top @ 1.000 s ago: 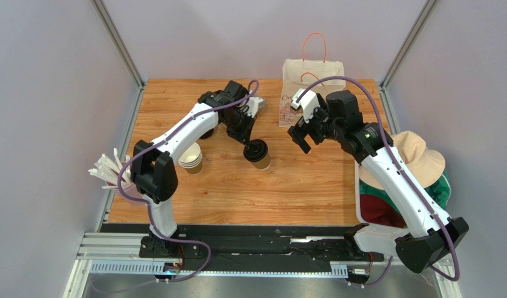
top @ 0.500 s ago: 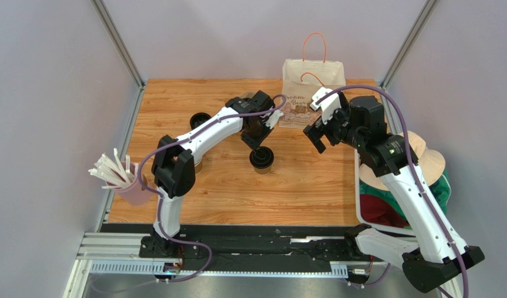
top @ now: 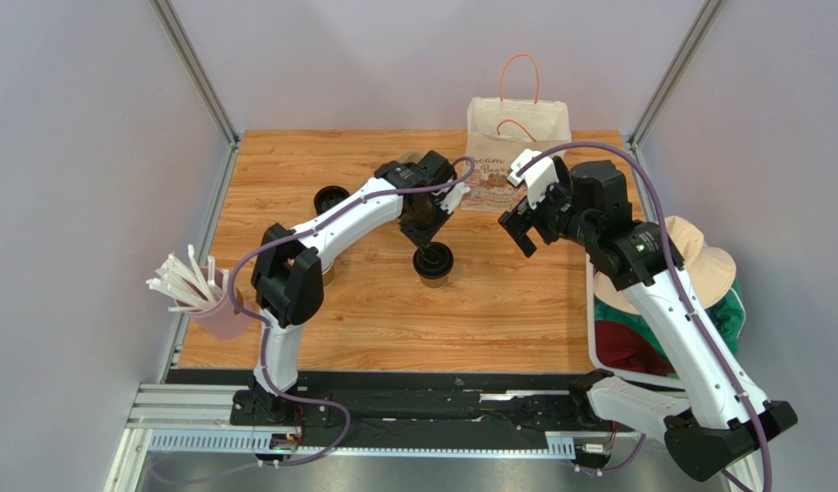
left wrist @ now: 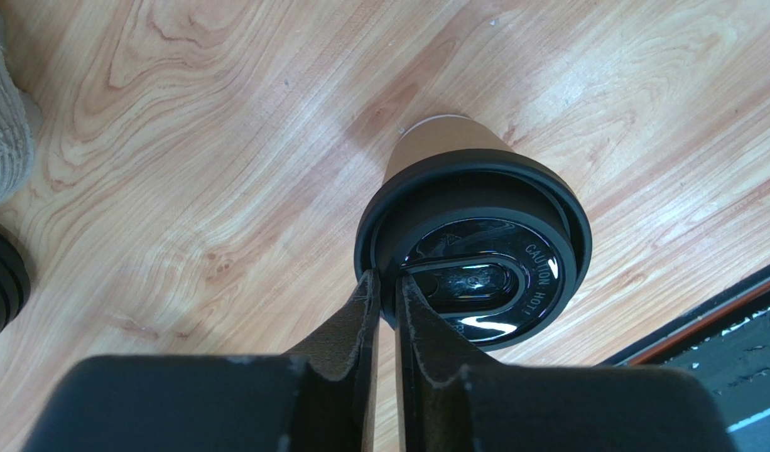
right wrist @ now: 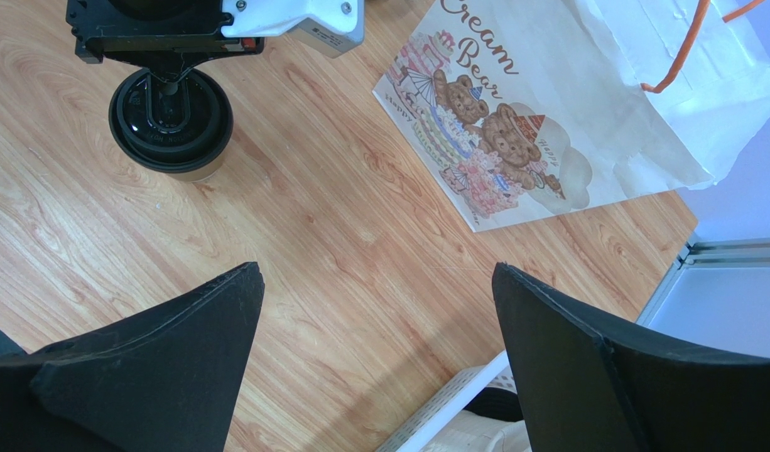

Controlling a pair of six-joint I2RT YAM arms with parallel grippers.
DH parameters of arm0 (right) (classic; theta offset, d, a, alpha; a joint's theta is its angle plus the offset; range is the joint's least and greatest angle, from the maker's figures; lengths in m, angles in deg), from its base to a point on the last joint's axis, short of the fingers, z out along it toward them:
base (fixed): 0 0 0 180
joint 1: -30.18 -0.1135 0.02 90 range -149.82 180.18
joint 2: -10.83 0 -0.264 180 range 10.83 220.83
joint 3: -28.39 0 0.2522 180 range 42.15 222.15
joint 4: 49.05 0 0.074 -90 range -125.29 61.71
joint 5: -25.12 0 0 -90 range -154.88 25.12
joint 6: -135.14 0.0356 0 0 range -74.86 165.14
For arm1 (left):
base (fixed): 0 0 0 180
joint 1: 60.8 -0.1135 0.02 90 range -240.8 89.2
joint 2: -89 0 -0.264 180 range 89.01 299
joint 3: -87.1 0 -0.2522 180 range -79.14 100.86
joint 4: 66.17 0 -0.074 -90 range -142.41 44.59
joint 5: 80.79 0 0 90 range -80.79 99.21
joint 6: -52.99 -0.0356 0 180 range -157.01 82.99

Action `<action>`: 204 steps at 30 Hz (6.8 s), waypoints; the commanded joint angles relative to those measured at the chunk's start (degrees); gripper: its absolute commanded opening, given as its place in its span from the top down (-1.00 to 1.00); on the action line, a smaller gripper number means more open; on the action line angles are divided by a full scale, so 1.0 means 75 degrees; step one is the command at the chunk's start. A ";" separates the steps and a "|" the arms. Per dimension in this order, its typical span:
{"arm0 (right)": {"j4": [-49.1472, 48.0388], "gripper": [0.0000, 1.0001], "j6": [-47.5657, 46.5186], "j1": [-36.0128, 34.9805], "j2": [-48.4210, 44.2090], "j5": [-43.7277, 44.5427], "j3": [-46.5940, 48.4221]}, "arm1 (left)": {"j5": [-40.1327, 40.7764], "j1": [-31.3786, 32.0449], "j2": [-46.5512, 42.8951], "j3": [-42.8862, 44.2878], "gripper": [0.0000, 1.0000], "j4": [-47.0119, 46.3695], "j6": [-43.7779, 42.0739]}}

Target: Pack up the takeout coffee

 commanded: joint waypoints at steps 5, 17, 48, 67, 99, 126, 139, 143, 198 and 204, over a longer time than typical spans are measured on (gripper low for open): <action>-0.0372 -0.98 -0.0086 0.0025 0.0039 -0.0053 -0.0106 | -0.0220 0.0043 -0.0213 0.0310 0.32 -0.0012 0.0001; -0.0700 -0.98 0.0300 0.0013 0.0203 -0.0181 -0.0117 | -0.0830 -0.0016 -0.0740 0.0825 -0.12 -0.0083 -0.0034; 0.1033 -0.85 -0.0578 -0.1405 0.3541 -0.5032 0.0258 | -0.2096 -0.2008 -0.1151 -0.1225 -0.36 -0.1981 -0.0304; 0.0508 -0.84 -0.0462 -0.1417 0.4774 -0.4635 0.0351 | -0.2705 -0.2008 -0.0424 -0.1272 -0.36 -0.2333 -0.0011; -0.0336 -0.69 0.1928 0.0773 0.4925 -0.5008 0.0997 | -0.2588 -0.2125 -0.1302 -0.1916 -0.37 -0.2309 -0.0104; -0.2797 -0.44 0.4730 0.1021 0.5419 -0.5456 -0.1054 | -0.2530 -0.1106 -0.1455 -0.2080 -0.39 -0.3036 -0.0280; -0.3595 -0.37 0.5515 0.1009 0.5113 -0.5314 -0.1430 | -0.2061 -0.0942 -0.1244 -0.2373 -0.39 -0.3083 -0.0444; -0.3735 -0.35 0.5621 0.1009 0.5114 -0.5303 -0.1465 | -0.1921 -0.0883 -0.1221 -0.2443 -0.39 -0.3083 -0.0502; -0.2272 -0.39 0.4192 -0.0162 0.3039 -0.1752 -0.0059 | -0.2588 -0.1867 -0.1525 -0.0838 -0.46 -0.2309 -0.0292; -0.2014 -0.36 0.4320 -0.0947 0.3635 -0.1554 0.0620 | -0.2623 -0.2488 -0.1724 -0.1868 -0.46 -0.2684 -0.0151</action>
